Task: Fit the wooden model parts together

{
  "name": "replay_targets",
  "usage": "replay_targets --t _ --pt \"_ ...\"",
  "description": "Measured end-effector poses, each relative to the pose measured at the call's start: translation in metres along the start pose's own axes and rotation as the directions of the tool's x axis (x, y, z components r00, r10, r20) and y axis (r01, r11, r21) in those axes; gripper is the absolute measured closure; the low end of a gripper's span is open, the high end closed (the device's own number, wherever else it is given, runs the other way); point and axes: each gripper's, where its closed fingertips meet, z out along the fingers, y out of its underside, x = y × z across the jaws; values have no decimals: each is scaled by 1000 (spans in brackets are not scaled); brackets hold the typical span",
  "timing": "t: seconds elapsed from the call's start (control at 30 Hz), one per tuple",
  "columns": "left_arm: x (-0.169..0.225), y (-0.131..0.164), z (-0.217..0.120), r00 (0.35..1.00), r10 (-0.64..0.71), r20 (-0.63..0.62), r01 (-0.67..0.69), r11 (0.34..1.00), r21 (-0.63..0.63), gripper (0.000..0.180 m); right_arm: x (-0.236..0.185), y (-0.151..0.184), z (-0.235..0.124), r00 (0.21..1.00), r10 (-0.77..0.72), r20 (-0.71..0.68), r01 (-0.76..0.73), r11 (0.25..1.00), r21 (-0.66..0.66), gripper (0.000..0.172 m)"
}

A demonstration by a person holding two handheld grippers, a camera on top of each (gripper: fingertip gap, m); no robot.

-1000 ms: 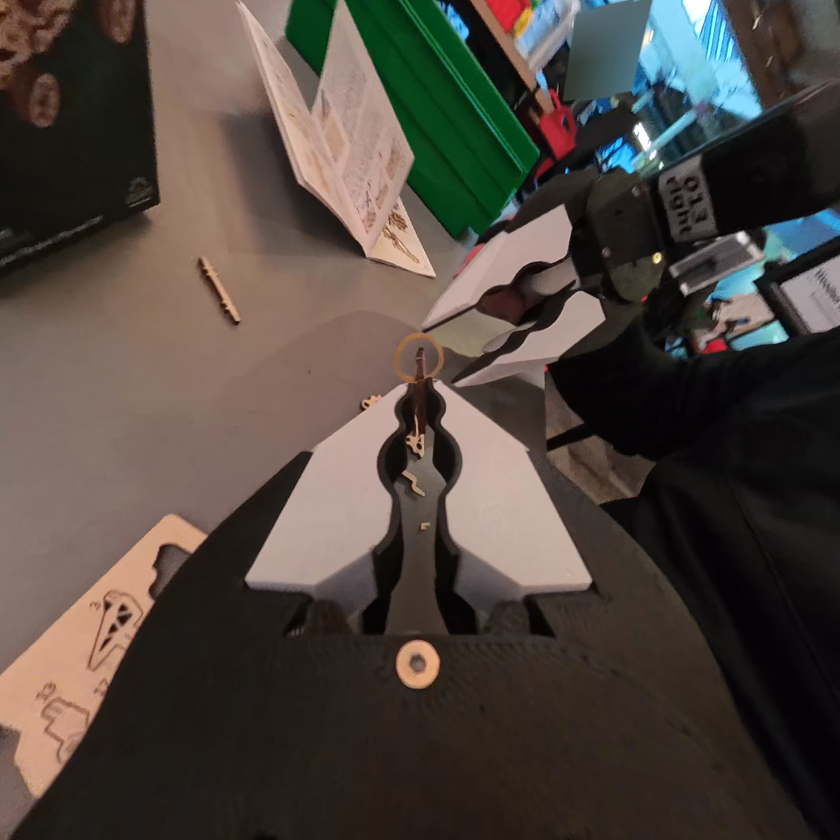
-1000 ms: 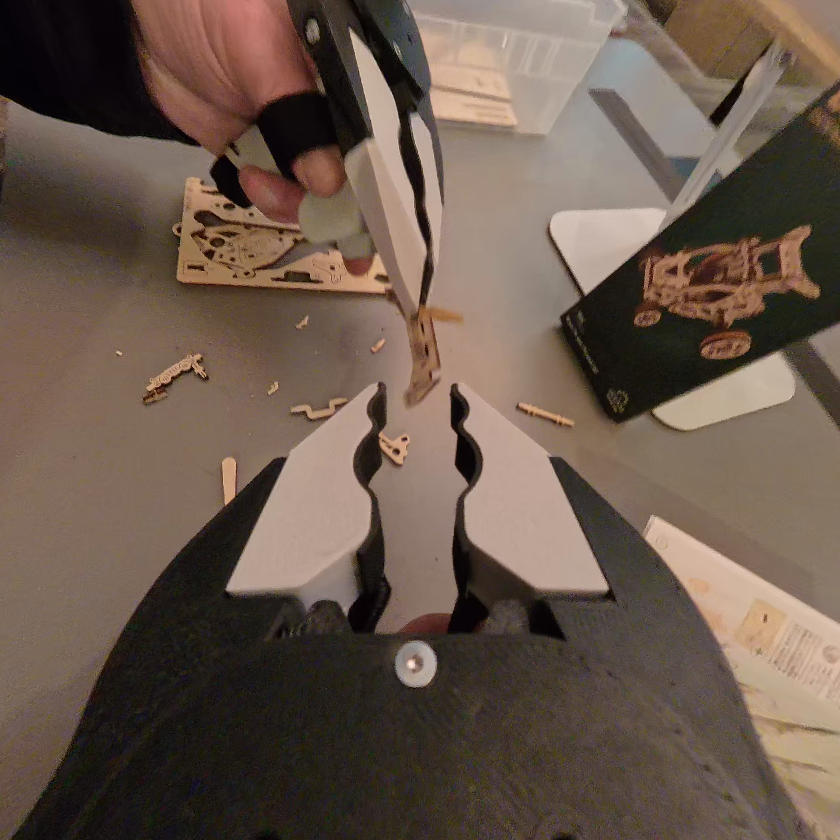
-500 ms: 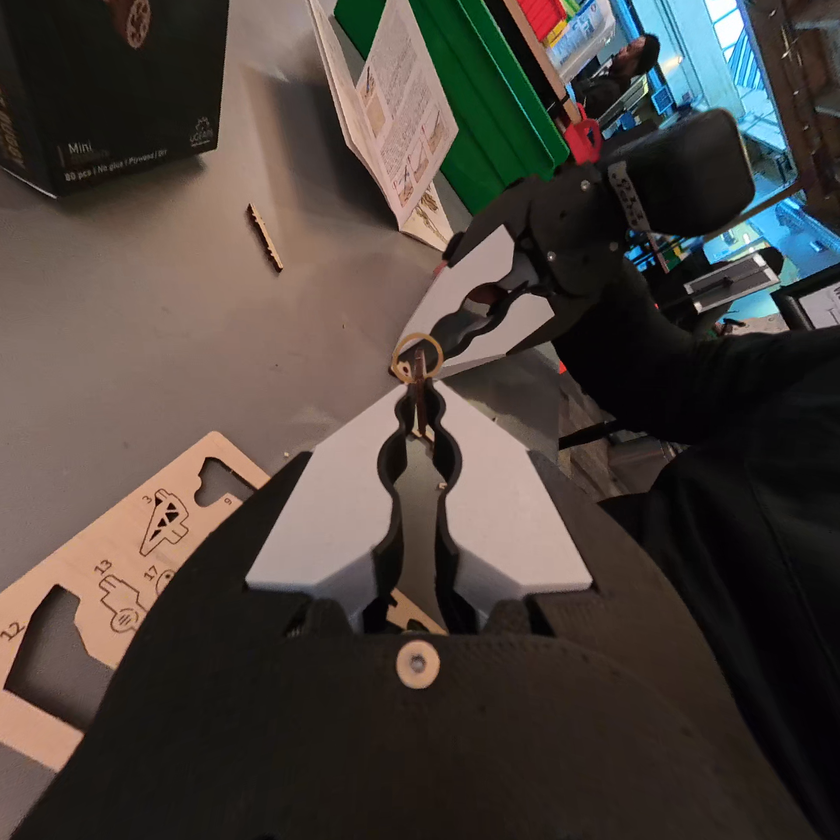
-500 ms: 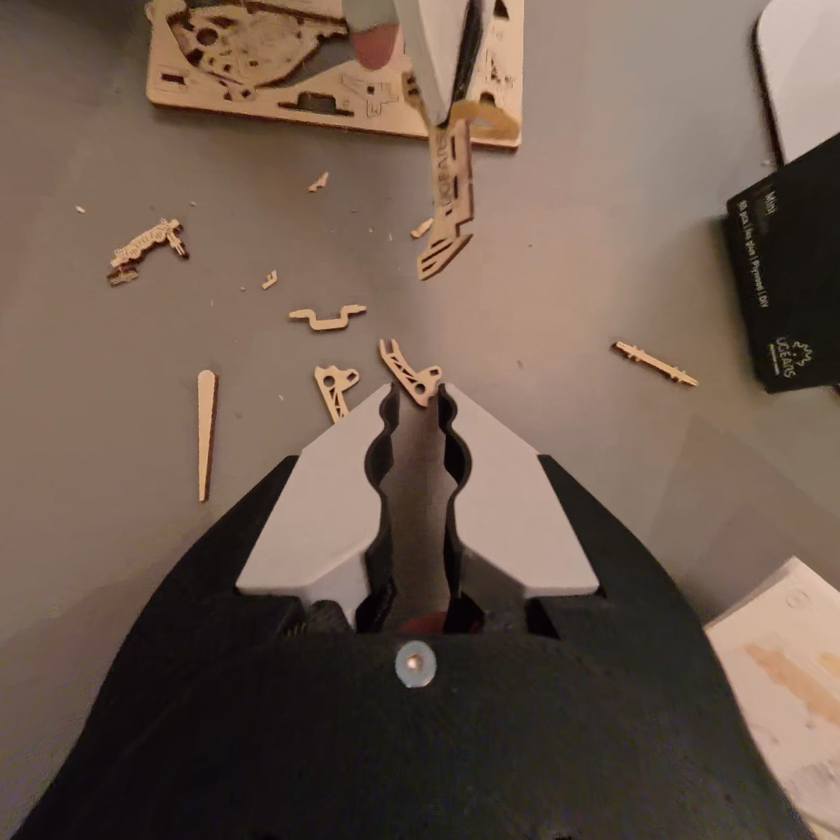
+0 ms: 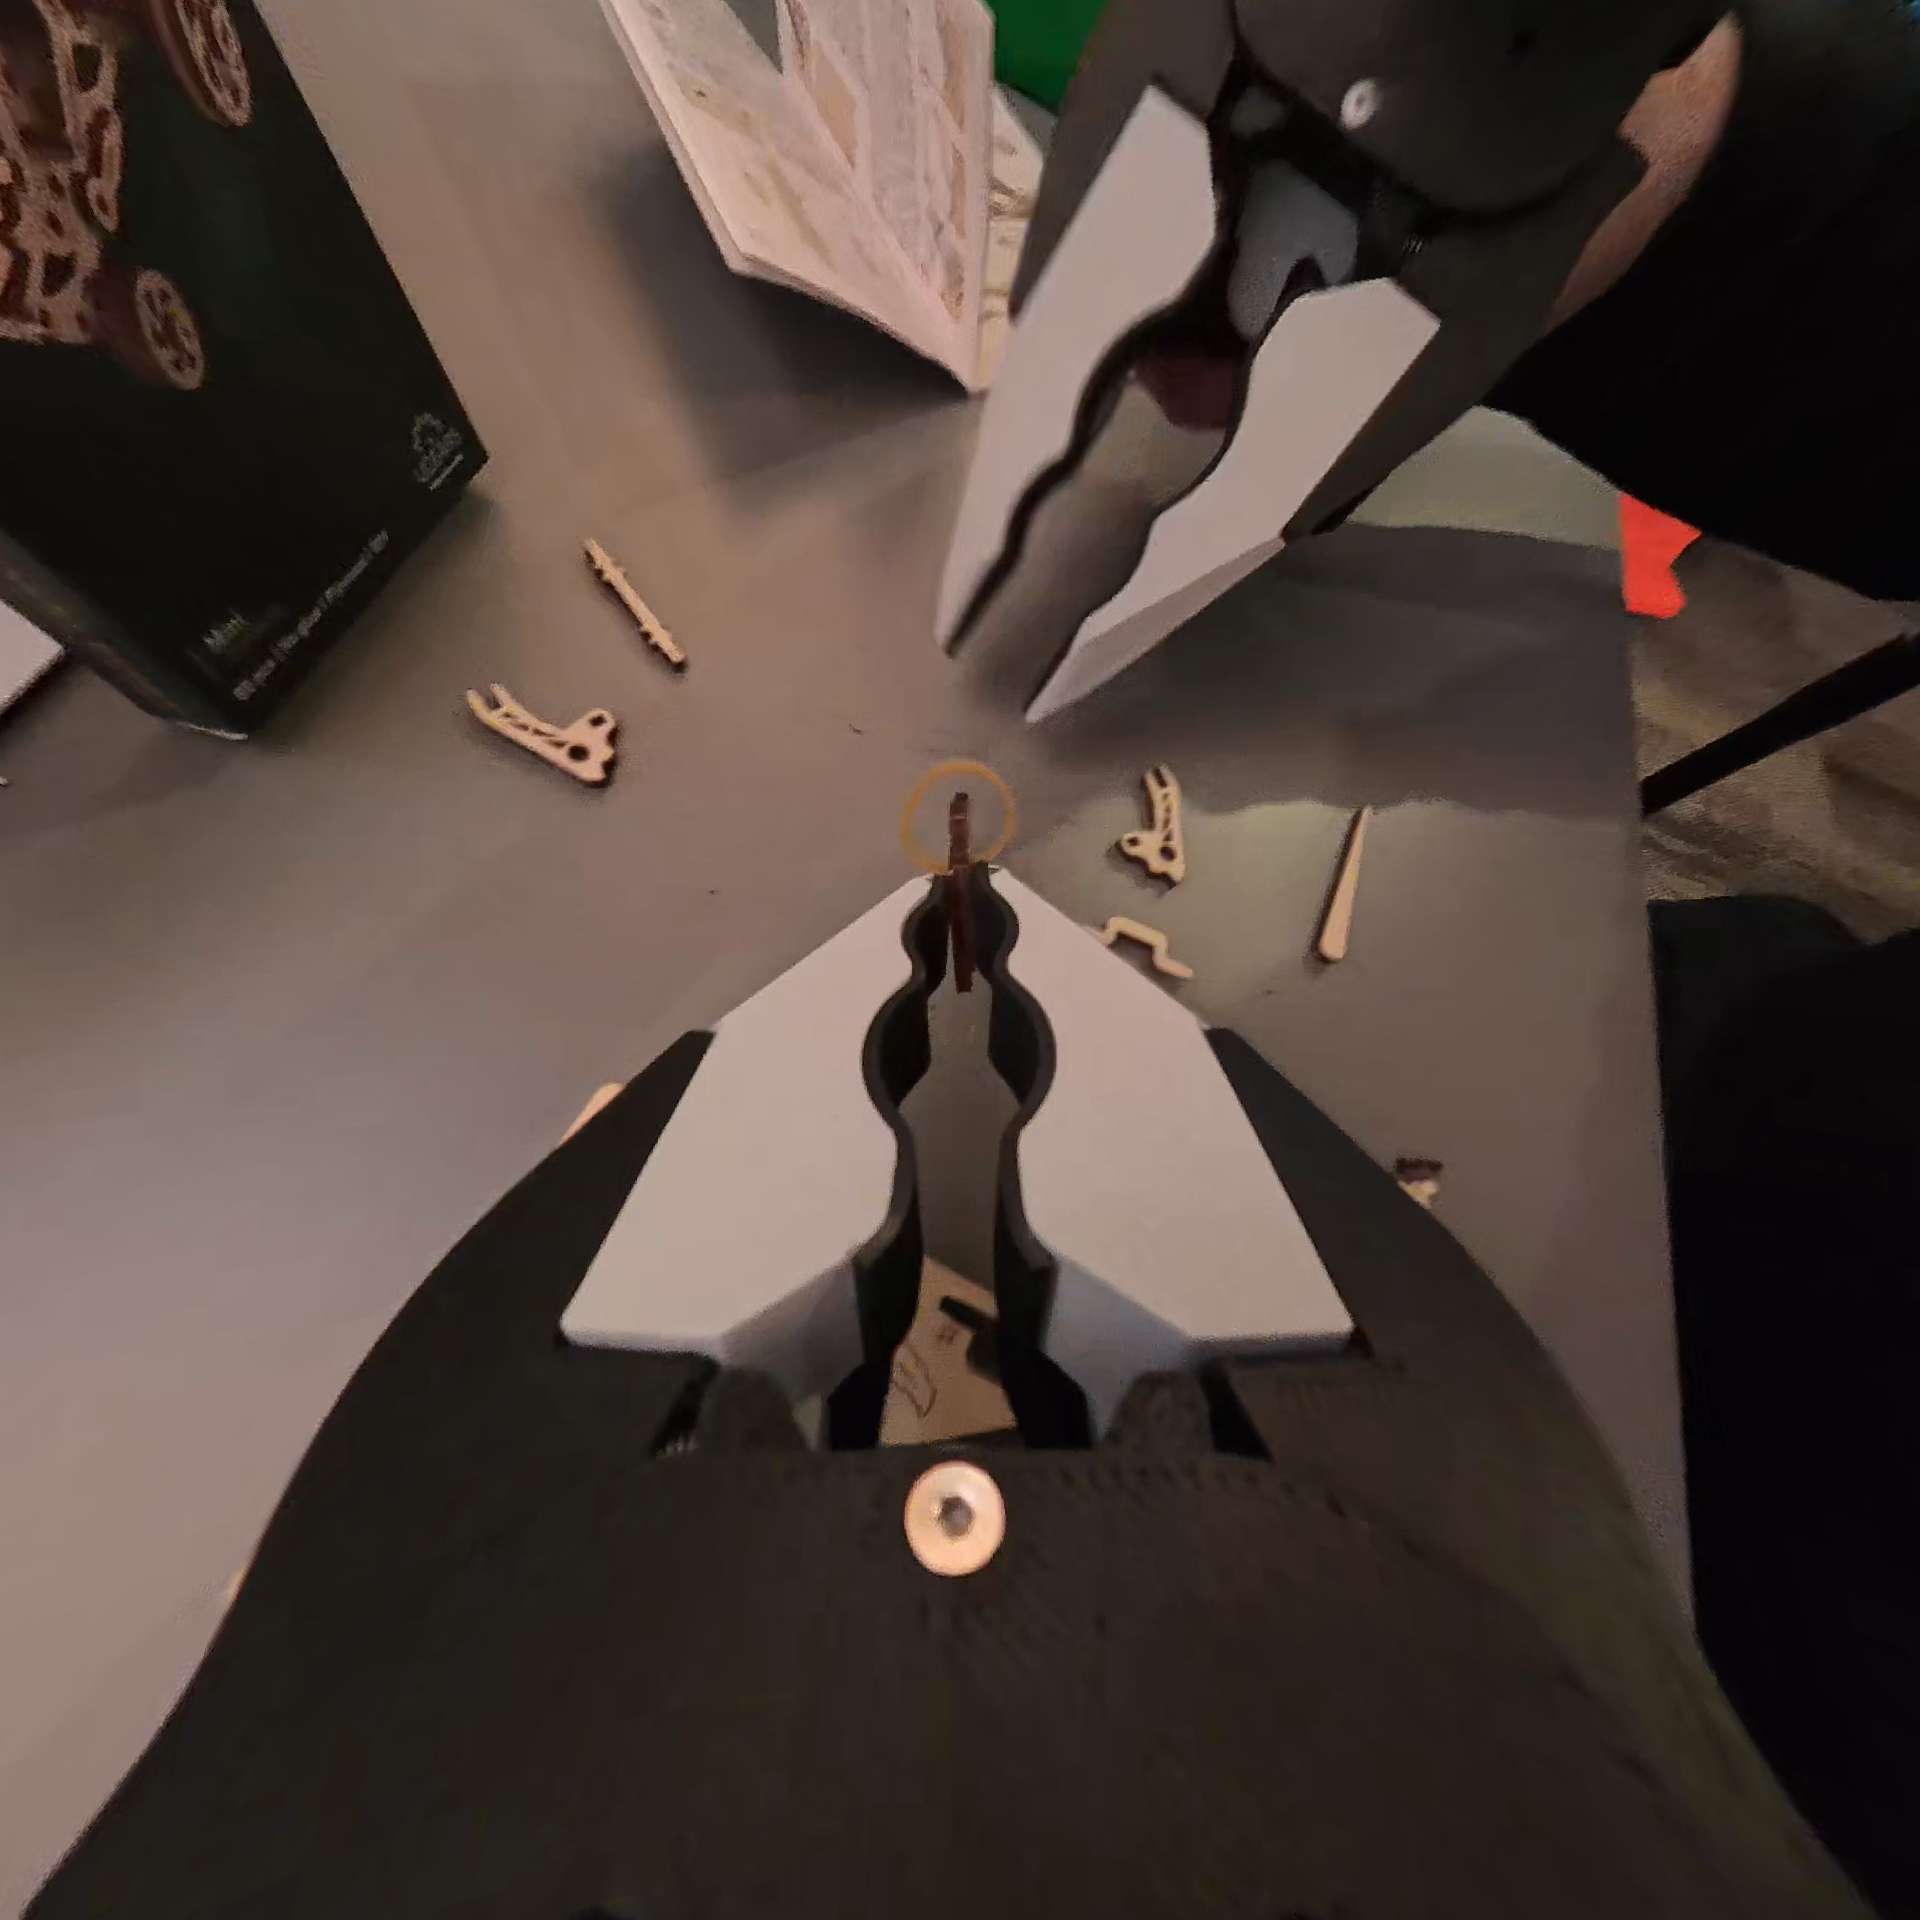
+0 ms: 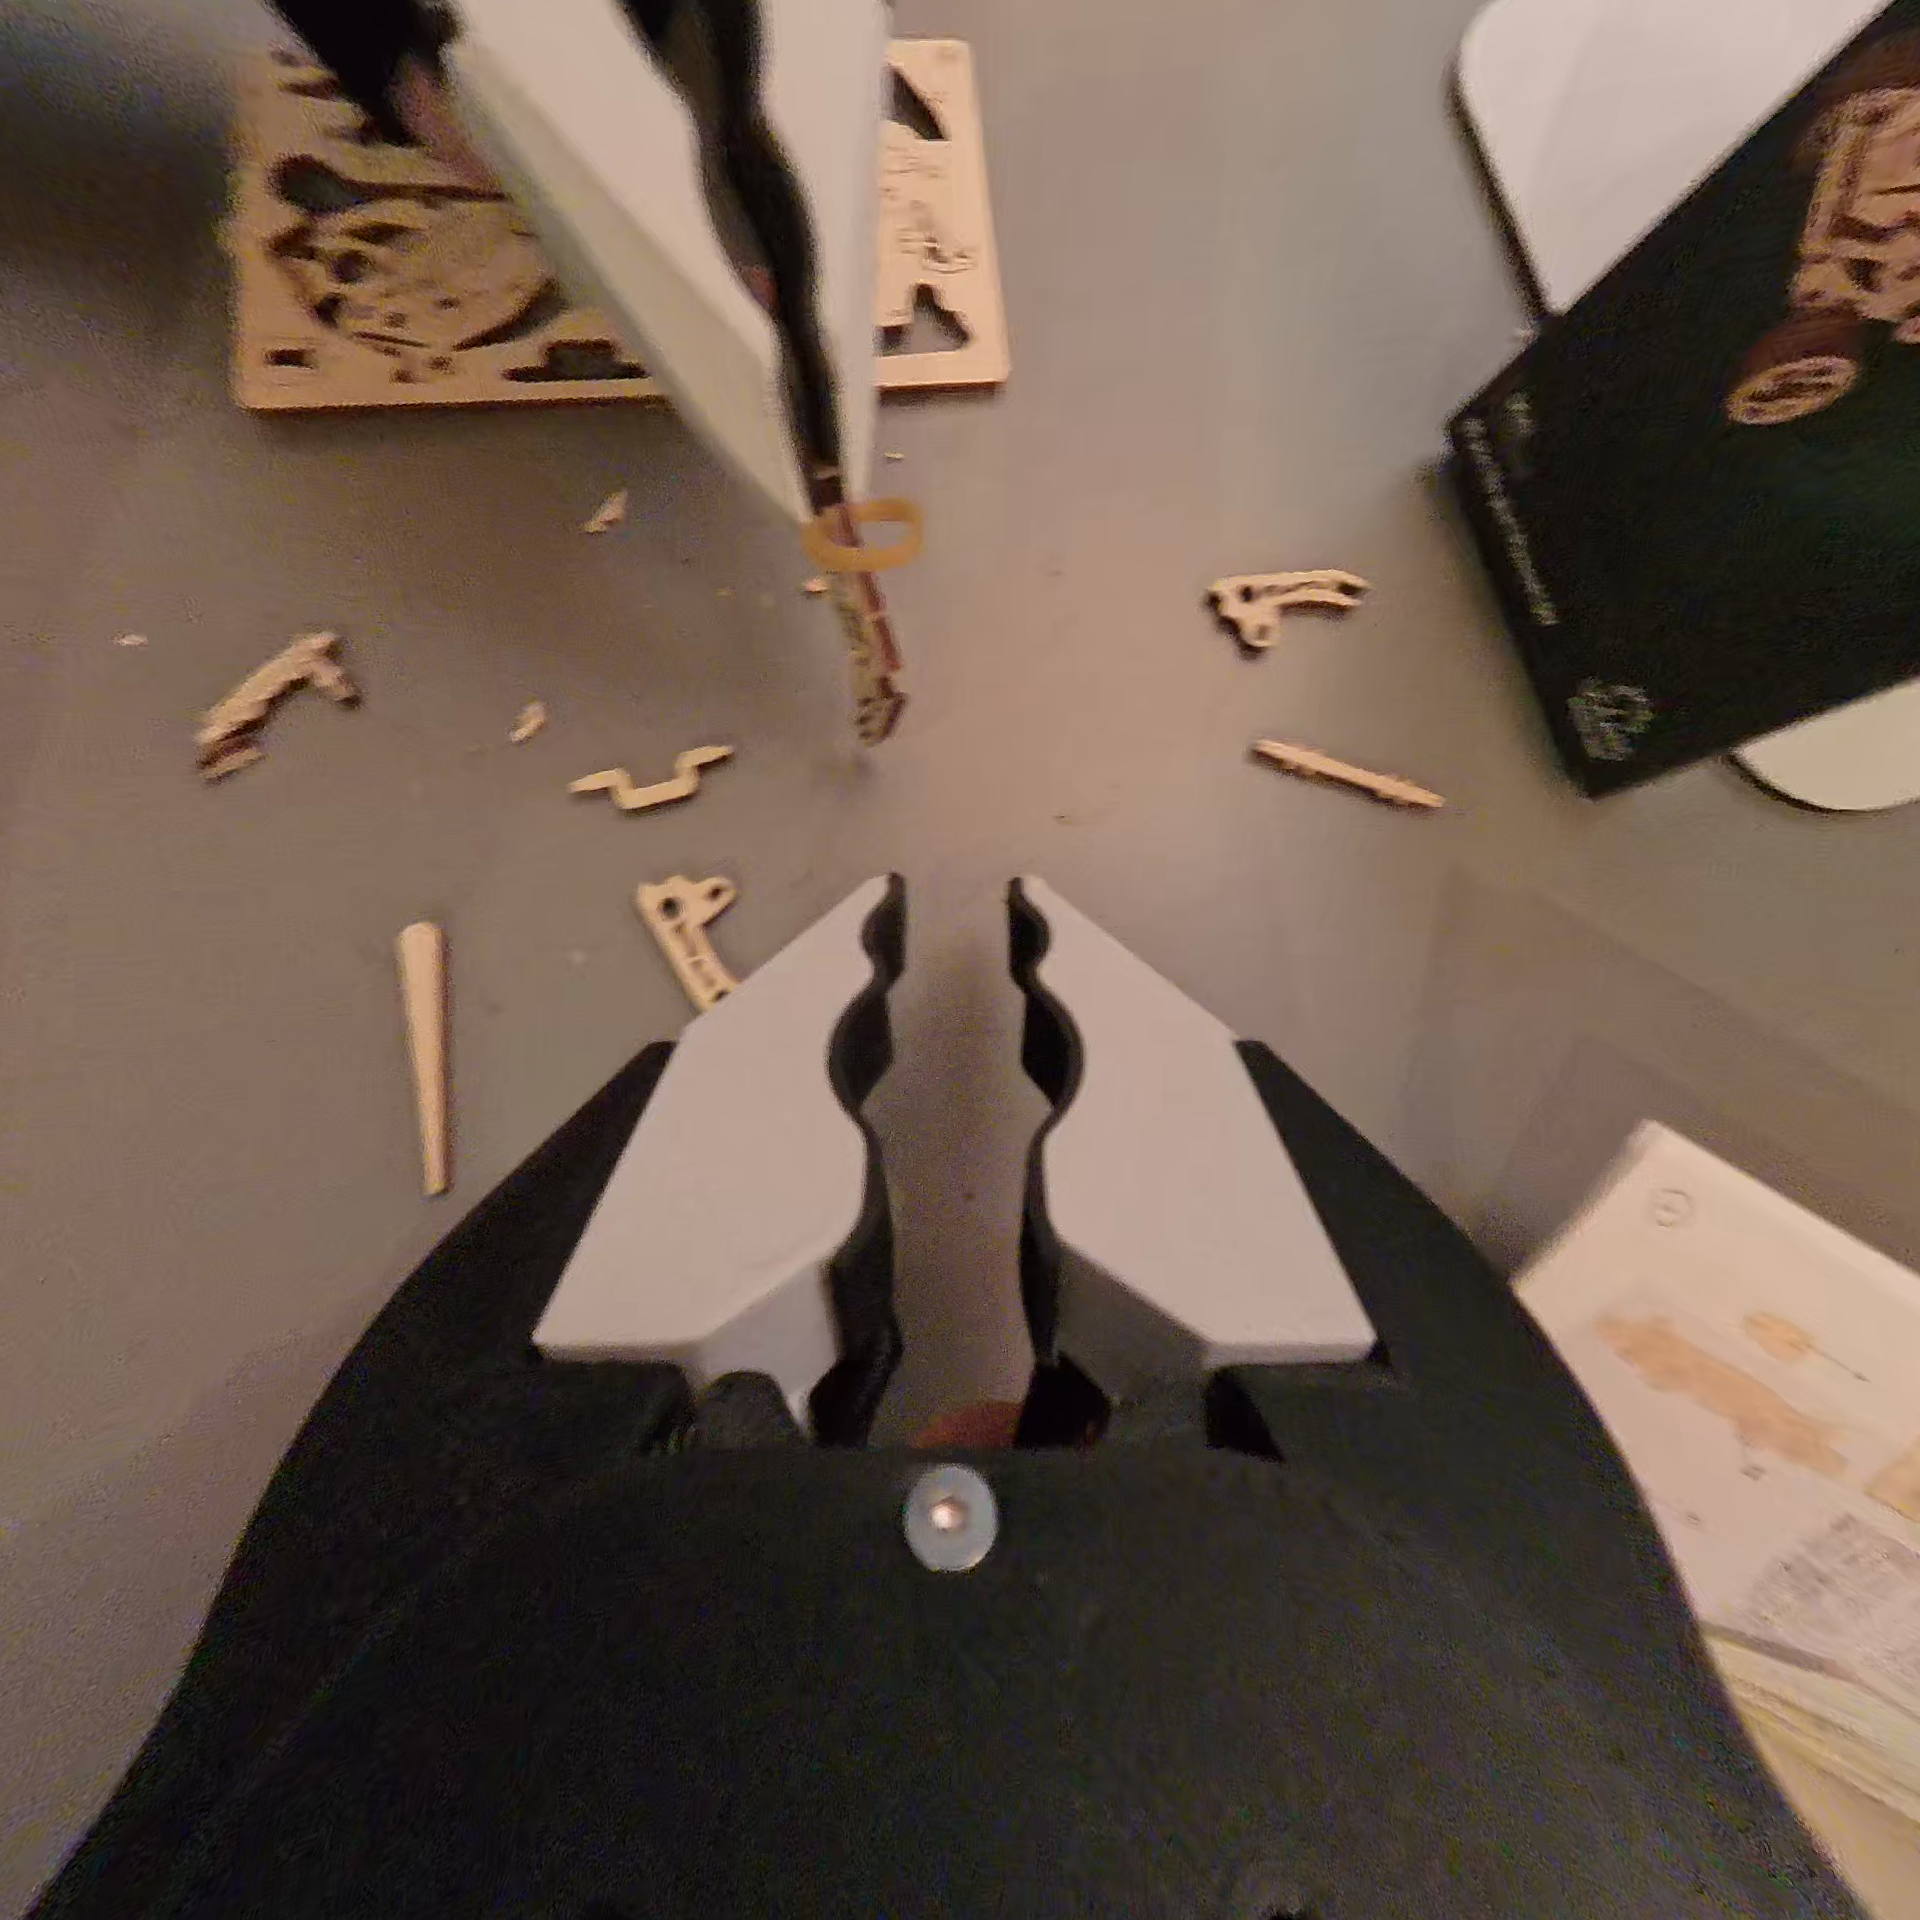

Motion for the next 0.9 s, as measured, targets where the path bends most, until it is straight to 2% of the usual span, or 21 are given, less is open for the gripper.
replay_targets --t 0.07,0.2,0.4,0.53,0.67,0.77,0.9 --pt "-10 2 -7 999 11 51 -10 1000 -6 179 17 -8 3 996 14 -83 -13 1000 9 151" --pt "-25 2 -26 995 -13 103 11 1000 21 179 23 -20 13 992 106 -68 -105 994 30 150" --pt "-49 0 -38 981 -52 189 42 997 58 179 51 -41 44 947 267 -177 -256 963 81 132" --pt "-52 1 -38 980 -38 197 26 998 63 179 60 -40 63 918 325 -228 -330 944 21 131" --pt "-54 0 -36 979 -7 204 -7 998 68 179 66 -43 66 916 300 -266 -305 952 23 163" --pt "-55 -1 -33 974 49 221 -61 997 50 179 61 -43 64 925 296 -237 -295 955 43 165" --pt "-52 -1 -26 962 170 216 -175 985 7 179 55 -39 42 953 238 -186 -232 971 53 166"
